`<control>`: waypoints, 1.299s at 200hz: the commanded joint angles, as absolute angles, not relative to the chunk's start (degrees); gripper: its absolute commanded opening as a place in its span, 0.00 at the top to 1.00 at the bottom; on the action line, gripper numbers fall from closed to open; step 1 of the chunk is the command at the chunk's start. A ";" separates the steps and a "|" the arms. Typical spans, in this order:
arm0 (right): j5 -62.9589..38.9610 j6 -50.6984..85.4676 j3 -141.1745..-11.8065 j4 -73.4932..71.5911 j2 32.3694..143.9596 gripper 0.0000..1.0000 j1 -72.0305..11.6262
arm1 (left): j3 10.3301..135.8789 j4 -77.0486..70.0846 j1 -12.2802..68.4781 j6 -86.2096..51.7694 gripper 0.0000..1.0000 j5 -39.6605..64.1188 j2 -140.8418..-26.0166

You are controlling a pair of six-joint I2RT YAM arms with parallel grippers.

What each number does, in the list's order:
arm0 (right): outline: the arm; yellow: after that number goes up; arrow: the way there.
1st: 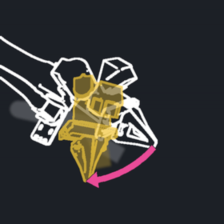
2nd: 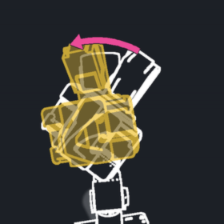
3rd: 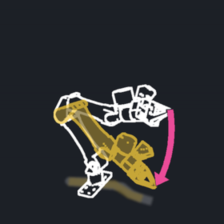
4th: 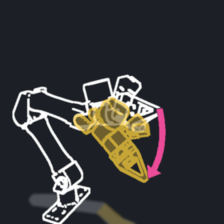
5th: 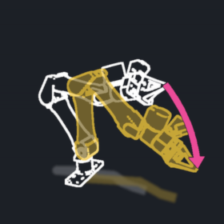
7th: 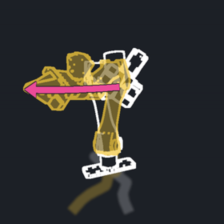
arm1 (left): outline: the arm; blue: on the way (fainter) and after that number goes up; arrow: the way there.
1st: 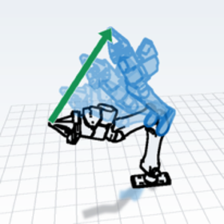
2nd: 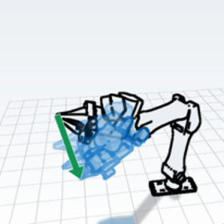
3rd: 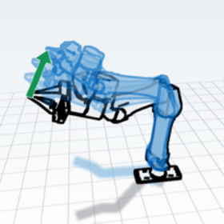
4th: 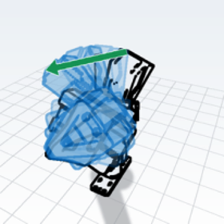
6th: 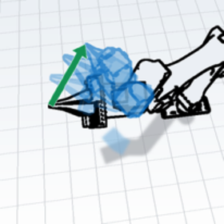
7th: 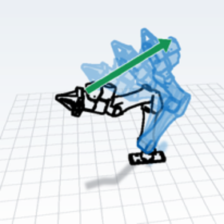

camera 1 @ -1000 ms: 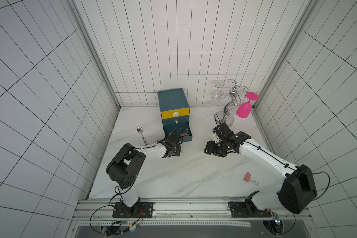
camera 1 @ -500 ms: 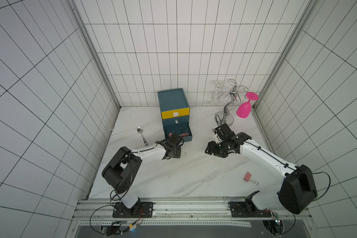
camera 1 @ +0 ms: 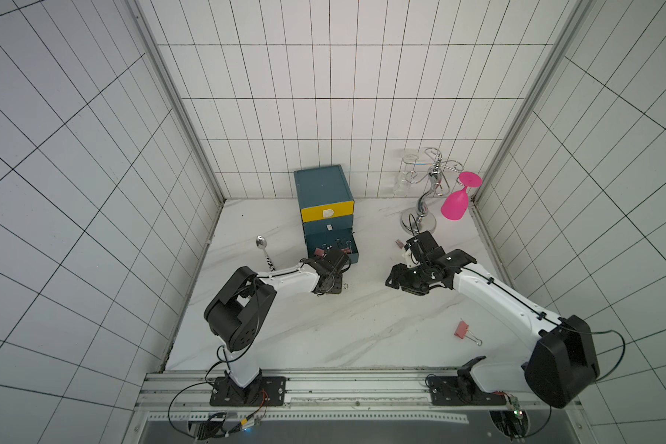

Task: Put the binder clips in the drawer according to color
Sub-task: Pick up the binder clip at the center of the board, then place the binder clip in the drawer.

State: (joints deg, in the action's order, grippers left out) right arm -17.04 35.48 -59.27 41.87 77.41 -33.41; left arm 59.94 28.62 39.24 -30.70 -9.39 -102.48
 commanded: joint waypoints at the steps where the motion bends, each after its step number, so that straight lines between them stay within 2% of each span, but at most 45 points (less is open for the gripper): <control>1: -17.75 34.50 -58.30 42.31 75.48 0.40 -32.13 | 61.36 30.40 39.94 -31.98 0.56 -11.47 -104.61; 40: -18.19 34.19 -57.23 42.28 73.95 0.40 -30.81 | 61.44 31.04 40.99 -32.52 0.62 -12.03 -106.50; 78: -18.41 34.19 -56.44 42.29 72.68 0.40 -30.09 | 61.17 31.62 41.31 -32.61 0.78 -11.32 -106.43; 102: -18.43 34.19 -55.91 42.29 71.97 0.40 -29.72 | 61.09 32.62 41.38 -32.74 0.81 -12.32 -103.96; 170: -18.19 34.27 -55.02 42.28 70.04 0.40 -28.48 | 63.37 36.35 41.33 -31.88 0.84 -12.62 -90.97; 200: -18.28 34.53 -54.85 42.35 69.46 0.40 -28.37 | 67.27 38.42 41.00 -30.78 0.81 -16.95 -86.50; 229: -18.54 34.98 -54.93 42.35 69.00 0.40 -28.37 | 72.07 36.38 36.32 -28.25 0.79 -16.60 -86.90; 260: -18.52 35.11 -55.82 43.10 68.47 0.40 -28.31 | 78.07 35.13 30.57 -26.54 0.77 -14.81 -92.41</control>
